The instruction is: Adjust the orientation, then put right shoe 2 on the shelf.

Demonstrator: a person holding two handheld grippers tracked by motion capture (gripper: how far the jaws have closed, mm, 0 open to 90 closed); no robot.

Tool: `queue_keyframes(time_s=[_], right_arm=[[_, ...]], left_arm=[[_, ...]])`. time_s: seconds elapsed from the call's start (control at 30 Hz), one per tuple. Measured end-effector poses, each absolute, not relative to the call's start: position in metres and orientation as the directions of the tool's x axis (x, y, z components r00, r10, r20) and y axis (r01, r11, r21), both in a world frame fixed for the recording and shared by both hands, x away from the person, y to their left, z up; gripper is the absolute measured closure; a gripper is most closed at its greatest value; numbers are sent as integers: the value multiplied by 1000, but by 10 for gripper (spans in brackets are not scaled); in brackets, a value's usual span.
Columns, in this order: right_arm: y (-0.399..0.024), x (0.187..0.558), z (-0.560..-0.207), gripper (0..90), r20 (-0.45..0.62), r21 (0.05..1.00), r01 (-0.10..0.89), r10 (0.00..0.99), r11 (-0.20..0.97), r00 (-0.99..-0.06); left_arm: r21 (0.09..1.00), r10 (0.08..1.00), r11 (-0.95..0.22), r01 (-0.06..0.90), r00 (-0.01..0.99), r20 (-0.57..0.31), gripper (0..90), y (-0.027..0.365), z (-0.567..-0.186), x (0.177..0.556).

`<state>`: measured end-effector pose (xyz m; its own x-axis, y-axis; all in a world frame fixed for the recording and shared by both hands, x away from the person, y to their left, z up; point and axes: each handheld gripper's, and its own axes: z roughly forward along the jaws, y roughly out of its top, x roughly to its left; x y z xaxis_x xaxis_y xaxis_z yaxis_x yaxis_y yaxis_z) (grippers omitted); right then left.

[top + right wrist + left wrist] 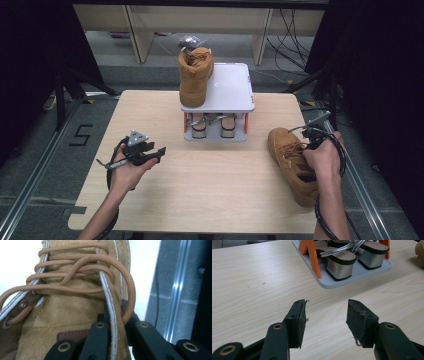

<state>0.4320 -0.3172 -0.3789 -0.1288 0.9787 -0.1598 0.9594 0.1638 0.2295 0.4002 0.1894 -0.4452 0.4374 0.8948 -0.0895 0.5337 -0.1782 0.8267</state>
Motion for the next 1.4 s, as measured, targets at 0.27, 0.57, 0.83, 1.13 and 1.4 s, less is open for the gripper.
queue_keyframes(time_s=[0.27, 0.57, 0.83, 1.13, 1.4], right_arm=[[-316, 438, -376, 861, -227, 349, 906, 960, 239, -166], [-310, 445, -373, 862, -258, 399, 880, 953, 256, -160], [-306, 451, -370, 862, -264, 430, 869, 954, 245, -139], [-303, 454, -363, 862, -262, 454, 858, 956, 240, -129], [-298, 457, -351, 862, -257, 480, 845, 959, 236, -122]], left_arm=[[827, 898, -164, 538, 428, -100, 489, 192, -450, 398], [834, 904, -150, 530, 415, -101, 491, 196, -454, 395], [842, 915, -115, 527, 386, -117, 488, 202, -461, 394], [850, 916, -110, 516, 384, -114, 485, 202, -459, 392], [849, 915, -112, 516, 387, -115, 485, 200, -461, 393]])
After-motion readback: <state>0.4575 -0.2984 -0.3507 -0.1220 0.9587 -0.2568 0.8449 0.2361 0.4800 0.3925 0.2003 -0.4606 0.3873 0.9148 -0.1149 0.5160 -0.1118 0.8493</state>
